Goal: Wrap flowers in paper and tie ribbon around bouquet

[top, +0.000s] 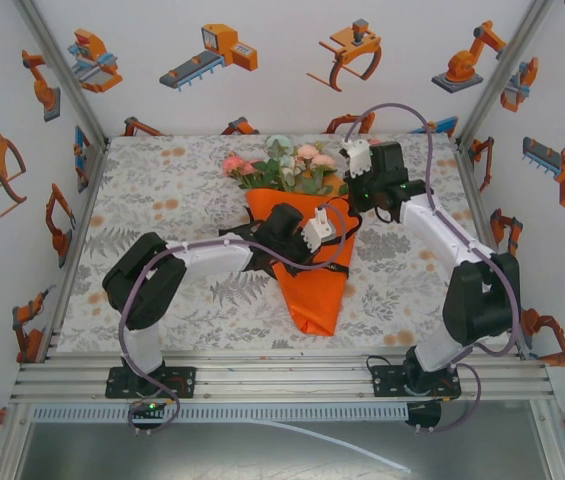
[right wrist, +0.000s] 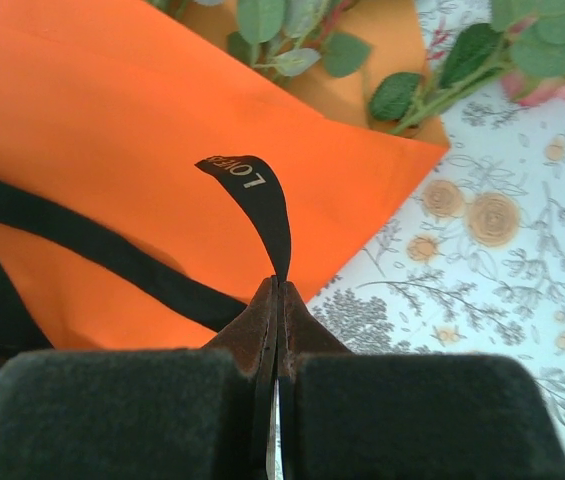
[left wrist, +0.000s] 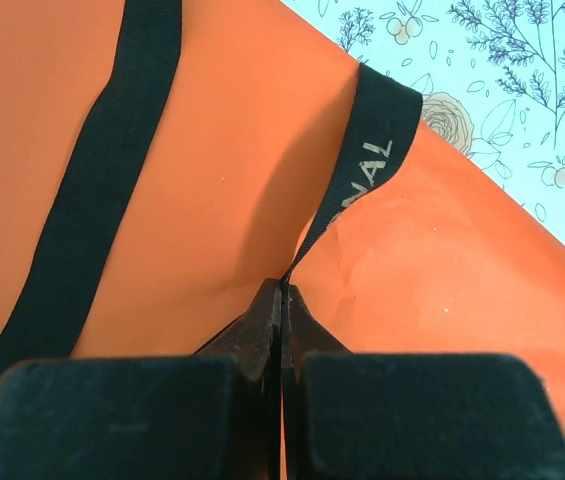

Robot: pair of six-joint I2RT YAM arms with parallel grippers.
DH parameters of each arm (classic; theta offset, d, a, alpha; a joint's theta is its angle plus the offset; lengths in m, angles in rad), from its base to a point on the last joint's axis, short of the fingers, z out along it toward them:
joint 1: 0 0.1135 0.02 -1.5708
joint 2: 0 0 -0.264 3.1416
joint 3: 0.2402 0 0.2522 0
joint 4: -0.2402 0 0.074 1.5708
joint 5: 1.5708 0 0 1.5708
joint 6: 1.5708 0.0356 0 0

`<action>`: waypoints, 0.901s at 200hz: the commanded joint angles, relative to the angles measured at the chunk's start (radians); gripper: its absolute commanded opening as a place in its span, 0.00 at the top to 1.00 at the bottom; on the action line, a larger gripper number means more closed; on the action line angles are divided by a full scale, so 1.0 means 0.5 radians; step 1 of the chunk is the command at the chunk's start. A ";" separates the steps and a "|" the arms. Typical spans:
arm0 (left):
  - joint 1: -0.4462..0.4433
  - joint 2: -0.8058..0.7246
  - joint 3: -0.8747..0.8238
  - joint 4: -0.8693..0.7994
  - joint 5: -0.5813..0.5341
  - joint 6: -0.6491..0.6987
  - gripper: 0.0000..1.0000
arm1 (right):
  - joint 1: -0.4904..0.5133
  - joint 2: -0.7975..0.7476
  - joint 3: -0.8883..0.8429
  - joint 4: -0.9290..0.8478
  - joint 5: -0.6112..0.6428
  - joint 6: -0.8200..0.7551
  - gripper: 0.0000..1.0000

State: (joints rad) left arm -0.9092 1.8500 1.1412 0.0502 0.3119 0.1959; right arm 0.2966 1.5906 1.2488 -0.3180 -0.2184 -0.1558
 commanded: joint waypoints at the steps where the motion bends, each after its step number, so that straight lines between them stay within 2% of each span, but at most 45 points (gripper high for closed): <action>1: -0.001 -0.169 -0.039 0.071 0.021 -0.026 1.00 | -0.011 -0.058 -0.101 0.054 -0.258 -0.077 1.00; 41: -0.001 -0.242 -0.076 0.189 -0.037 -0.089 1.00 | -0.009 -0.066 -0.341 0.040 -0.669 -0.251 1.00; 76: -0.003 -0.204 -0.067 0.218 -0.072 -0.108 0.99 | -0.010 -0.192 -0.576 0.022 -0.967 -0.445 1.00; 99: -0.002 -0.169 -0.044 0.220 -0.064 -0.115 0.99 | -0.009 -0.316 -0.727 0.055 -1.015 -0.544 1.00; 125: -0.003 -0.134 -0.019 0.222 -0.032 -0.140 0.99 | -0.002 -0.337 -0.768 -0.077 -1.162 -0.719 1.00; 130: -0.003 -0.132 -0.022 0.233 -0.027 -0.147 0.99 | -0.003 -0.331 -0.764 -0.086 -1.181 -0.719 0.95; 139: -0.001 -0.125 -0.019 0.237 -0.023 -0.150 0.99 | -0.002 -0.322 -0.743 -0.110 -1.181 -0.713 0.84; 151: -0.003 -0.118 -0.018 0.242 -0.026 -0.156 0.99 | -0.003 -0.318 -0.712 -0.122 -1.105 -0.681 0.74; 180: -0.002 -0.125 -0.020 0.251 -0.033 -0.163 0.99 | -0.004 -0.355 -0.688 -0.114 -0.865 -0.615 0.73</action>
State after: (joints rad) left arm -0.9092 1.7805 1.1172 0.1436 0.2855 0.1349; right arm 0.2893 1.4368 0.8780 -0.3542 -0.7139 -0.4477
